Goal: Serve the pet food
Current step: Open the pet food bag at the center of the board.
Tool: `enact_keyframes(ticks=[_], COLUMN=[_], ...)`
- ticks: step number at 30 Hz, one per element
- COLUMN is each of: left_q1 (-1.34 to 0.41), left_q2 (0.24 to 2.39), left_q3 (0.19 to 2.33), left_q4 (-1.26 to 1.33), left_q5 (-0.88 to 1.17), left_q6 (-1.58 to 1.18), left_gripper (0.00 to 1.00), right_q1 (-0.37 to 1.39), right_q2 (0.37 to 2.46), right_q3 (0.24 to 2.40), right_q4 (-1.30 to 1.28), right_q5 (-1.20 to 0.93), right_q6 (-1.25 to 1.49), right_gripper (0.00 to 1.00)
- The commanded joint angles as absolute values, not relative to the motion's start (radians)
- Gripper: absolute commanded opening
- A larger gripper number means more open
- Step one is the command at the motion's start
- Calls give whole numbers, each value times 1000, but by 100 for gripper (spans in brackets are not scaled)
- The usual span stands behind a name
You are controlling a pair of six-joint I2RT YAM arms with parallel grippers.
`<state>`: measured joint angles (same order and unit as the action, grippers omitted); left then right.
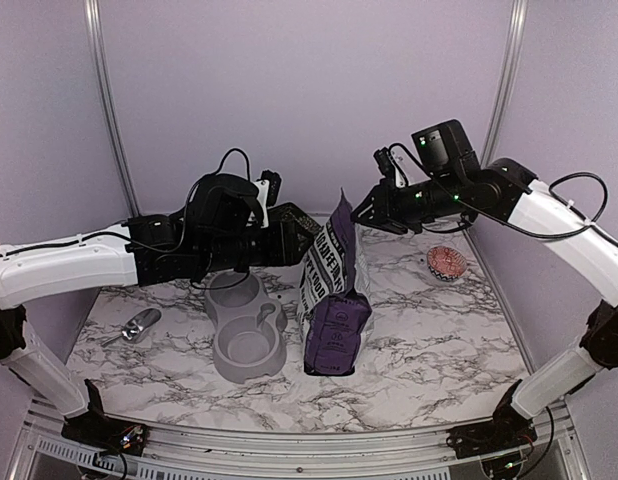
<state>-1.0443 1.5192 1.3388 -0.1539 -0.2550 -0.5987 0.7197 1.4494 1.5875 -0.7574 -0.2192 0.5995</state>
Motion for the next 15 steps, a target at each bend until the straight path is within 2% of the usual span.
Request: enact_keyframes(ticks=[1,7,15], left_q1=[-1039,-1040,-1039], left_q2=[1495,1497,1501], left_q3=[1327,1326,1331], left_q4=[-127,-126,-126], left_q5=[-264,-262,-259], left_q6=[-600,-601,-603], left_gripper=[55,55,55], right_q1=[729,729,729], right_q2=[1452,1442,1427], right_q3=[1612,1583,1549], right_q4=[-764,-761,-769], right_q5=[-199,-190,-157], right_q6=[601,597,593], right_gripper=[21,12,10])
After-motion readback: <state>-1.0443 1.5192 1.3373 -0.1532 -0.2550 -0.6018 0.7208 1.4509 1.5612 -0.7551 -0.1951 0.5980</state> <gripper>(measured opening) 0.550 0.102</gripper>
